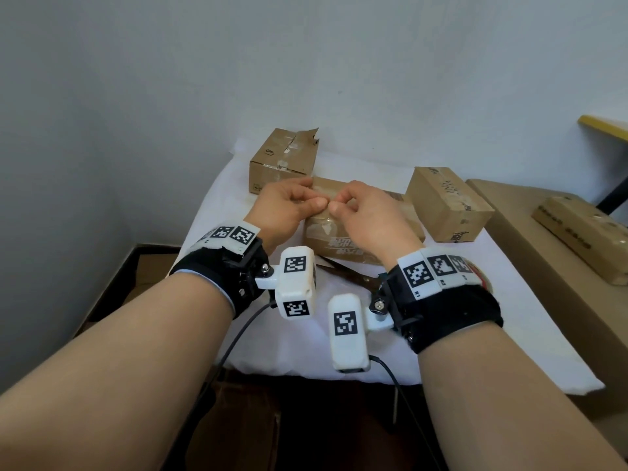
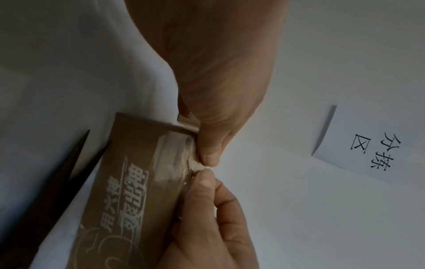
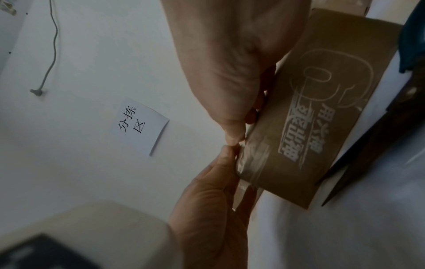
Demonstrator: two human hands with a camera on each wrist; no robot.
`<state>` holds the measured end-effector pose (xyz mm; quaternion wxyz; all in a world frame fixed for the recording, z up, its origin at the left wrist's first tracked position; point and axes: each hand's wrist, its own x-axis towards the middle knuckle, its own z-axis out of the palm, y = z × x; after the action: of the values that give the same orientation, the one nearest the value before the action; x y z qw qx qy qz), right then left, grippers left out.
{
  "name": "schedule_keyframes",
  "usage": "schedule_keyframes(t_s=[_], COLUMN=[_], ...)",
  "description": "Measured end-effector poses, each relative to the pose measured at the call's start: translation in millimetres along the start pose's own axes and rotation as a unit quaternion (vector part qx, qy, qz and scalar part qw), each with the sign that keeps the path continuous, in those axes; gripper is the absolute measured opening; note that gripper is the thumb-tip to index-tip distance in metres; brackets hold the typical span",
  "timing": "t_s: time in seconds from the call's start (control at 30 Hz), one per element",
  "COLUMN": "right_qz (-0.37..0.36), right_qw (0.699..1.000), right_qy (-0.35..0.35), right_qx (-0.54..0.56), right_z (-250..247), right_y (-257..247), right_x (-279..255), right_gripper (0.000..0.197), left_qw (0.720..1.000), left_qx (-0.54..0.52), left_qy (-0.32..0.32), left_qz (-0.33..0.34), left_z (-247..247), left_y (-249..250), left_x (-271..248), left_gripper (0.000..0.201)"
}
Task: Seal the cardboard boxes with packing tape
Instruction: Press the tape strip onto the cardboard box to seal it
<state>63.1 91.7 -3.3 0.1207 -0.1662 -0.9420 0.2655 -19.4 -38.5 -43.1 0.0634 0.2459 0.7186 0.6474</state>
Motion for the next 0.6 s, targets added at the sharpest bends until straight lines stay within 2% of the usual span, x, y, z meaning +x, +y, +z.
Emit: schedule_keyframes(t_s=[0.43,0.6], right_qz=[-0.003,-0.018], right_qw=[1.0,0.999], right_qy=[-0.026,-0.02], right_qx=[0.014,0.027], right_z=[1,4], right_y=[9,14], right_x=[7,7], right_gripper=[0.015,0.019], left_qw=[0.996,0.99], left_qx=[0.068,0.1], left_qy=[-0.062,-0.091], left_qz=[0.022,0.05], left_z=[-14,-17], left_y=[-5,-6], left_x=[1,2], left_gripper=[0.024,0.024])
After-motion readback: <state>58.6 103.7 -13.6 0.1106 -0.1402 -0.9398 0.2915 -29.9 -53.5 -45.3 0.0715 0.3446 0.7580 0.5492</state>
